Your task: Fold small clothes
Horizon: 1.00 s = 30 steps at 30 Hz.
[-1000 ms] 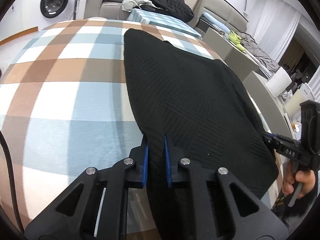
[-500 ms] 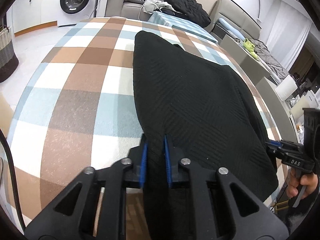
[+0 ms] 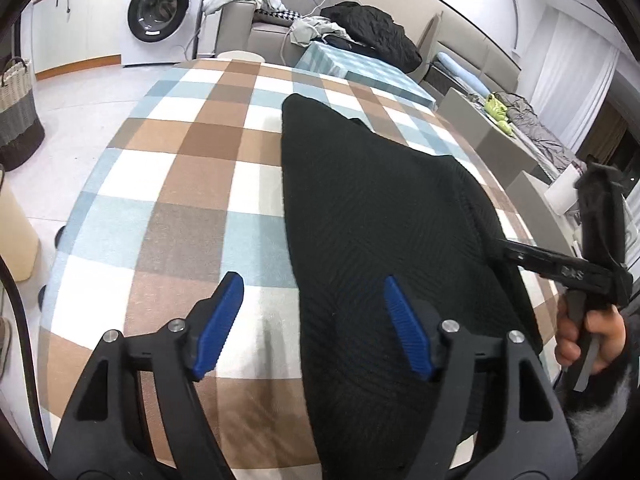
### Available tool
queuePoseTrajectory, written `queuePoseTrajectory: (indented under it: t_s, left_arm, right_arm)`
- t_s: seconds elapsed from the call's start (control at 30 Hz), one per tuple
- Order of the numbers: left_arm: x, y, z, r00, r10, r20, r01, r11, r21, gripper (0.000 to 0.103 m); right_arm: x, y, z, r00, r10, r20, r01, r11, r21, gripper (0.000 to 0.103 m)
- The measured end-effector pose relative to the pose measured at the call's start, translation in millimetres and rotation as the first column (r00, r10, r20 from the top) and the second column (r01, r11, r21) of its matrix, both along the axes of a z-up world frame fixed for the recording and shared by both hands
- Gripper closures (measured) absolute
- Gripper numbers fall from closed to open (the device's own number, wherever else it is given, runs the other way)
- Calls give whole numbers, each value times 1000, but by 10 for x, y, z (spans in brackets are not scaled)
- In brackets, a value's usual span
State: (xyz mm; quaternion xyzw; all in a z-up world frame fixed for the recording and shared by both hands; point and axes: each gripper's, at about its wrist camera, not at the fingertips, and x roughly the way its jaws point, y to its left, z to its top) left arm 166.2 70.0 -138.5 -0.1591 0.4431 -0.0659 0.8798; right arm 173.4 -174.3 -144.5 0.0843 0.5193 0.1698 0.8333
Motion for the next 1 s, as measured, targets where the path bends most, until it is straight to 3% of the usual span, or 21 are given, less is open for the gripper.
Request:
queuePoseTrajectory:
  t_s: [0.13, 0.27, 0.3, 0.33, 0.47, 0.67, 0.77, 0.83, 1.0]
  left_arm:
    - [-50, 21, 12, 1000, 26, 0, -26, 999, 24, 32]
    - [-61, 47, -12, 999, 34, -5, -34, 999, 27, 32]
    - [-57, 49, -20, 999, 32, -7, -32, 999, 21, 32]
    - [-53, 45, -22, 999, 31, -9, -31, 999, 21, 32]
    - [-43, -3, 17, 1000, 22, 4, -22, 1000, 15, 32]
    - [-1, -133, 107, 999, -20, 28, 19, 1000, 16, 32]
    - [27, -196, 81, 999, -35, 21, 35, 999, 13, 32]
    - [41, -245, 42, 999, -46, 5, 46, 999, 16, 32]
    - [23, -317, -25, 997, -73, -13, 73, 997, 13, 32]
  right_arm:
    - [174, 16, -152, 999, -11, -38, 13, 998, 57, 46]
    - [366, 96, -201, 1000, 2, 0, -2, 998, 57, 47]
    - [440, 130, -226, 1000, -3, 16, 2, 1000, 27, 52]
    - [457, 151, -238, 1000, -2, 23, 1, 1000, 6, 70]
    - [507, 162, -197, 999, 19, 51, -19, 1000, -3, 92]
    - [495, 51, 357, 984, 2, 176, 1, 1000, -20, 94]
    - [623, -103, 124, 994, -49, 97, 56, 996, -70, 93]
    - [718, -197, -122, 997, -71, -8, 70, 994, -78, 88]
    - [563, -350, -152, 998, -45, -37, 47, 997, 59, 72]
